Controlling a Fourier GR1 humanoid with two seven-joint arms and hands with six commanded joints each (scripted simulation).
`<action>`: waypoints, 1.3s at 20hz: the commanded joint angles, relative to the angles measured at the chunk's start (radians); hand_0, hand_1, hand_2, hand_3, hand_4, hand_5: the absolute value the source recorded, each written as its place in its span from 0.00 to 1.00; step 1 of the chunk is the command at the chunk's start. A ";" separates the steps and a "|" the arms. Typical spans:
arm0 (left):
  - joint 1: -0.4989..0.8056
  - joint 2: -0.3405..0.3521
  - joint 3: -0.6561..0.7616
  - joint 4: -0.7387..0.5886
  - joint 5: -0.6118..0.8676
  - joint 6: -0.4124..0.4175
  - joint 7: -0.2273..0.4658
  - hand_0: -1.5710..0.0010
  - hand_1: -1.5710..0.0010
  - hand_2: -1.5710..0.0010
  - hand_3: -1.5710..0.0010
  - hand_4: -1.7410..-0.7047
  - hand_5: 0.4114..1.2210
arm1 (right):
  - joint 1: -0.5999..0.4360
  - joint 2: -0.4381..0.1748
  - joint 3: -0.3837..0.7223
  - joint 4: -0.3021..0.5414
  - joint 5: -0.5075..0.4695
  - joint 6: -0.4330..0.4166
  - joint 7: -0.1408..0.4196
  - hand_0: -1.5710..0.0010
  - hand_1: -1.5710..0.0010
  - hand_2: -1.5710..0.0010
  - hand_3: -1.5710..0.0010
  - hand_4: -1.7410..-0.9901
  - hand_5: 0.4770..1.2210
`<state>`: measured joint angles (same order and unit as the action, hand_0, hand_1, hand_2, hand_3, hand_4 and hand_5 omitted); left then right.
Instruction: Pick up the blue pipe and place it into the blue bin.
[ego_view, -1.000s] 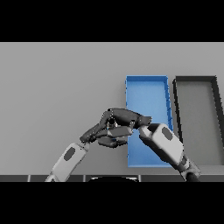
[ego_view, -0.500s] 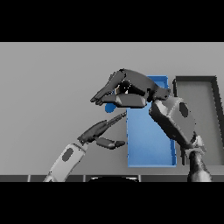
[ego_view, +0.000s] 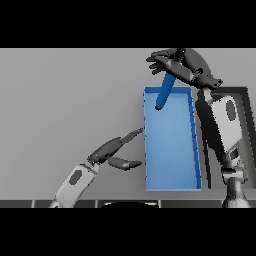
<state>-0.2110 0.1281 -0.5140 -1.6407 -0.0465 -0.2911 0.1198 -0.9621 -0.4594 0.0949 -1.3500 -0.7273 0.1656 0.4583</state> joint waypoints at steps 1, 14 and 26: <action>0.000 0.006 0.002 0.001 -0.005 0.000 0.001 1.00 1.00 1.00 1.00 0.83 0.09 | 0.034 -0.002 -0.001 0.027 0.024 0.002 -0.013 0.00 0.00 0.00 0.00 0.32 1.00; -0.001 0.004 0.001 0.003 0.000 -0.004 -0.003 1.00 1.00 1.00 1.00 0.83 0.08 | 0.360 -0.104 0.162 0.055 0.083 -0.188 0.151 0.00 0.00 0.00 0.57 0.13 1.00; -0.002 0.002 0.002 0.011 -0.009 0.005 -0.011 1.00 1.00 1.00 1.00 0.83 0.10 | 0.252 -0.334 0.651 0.138 -0.213 -0.243 0.151 0.87 0.87 0.88 0.92 0.75 0.68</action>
<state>-0.2126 0.1306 -0.5116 -1.6296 -0.0556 -0.2862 0.1076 -0.7103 -0.7938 0.7457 -1.2129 -0.9402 -0.0762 0.6100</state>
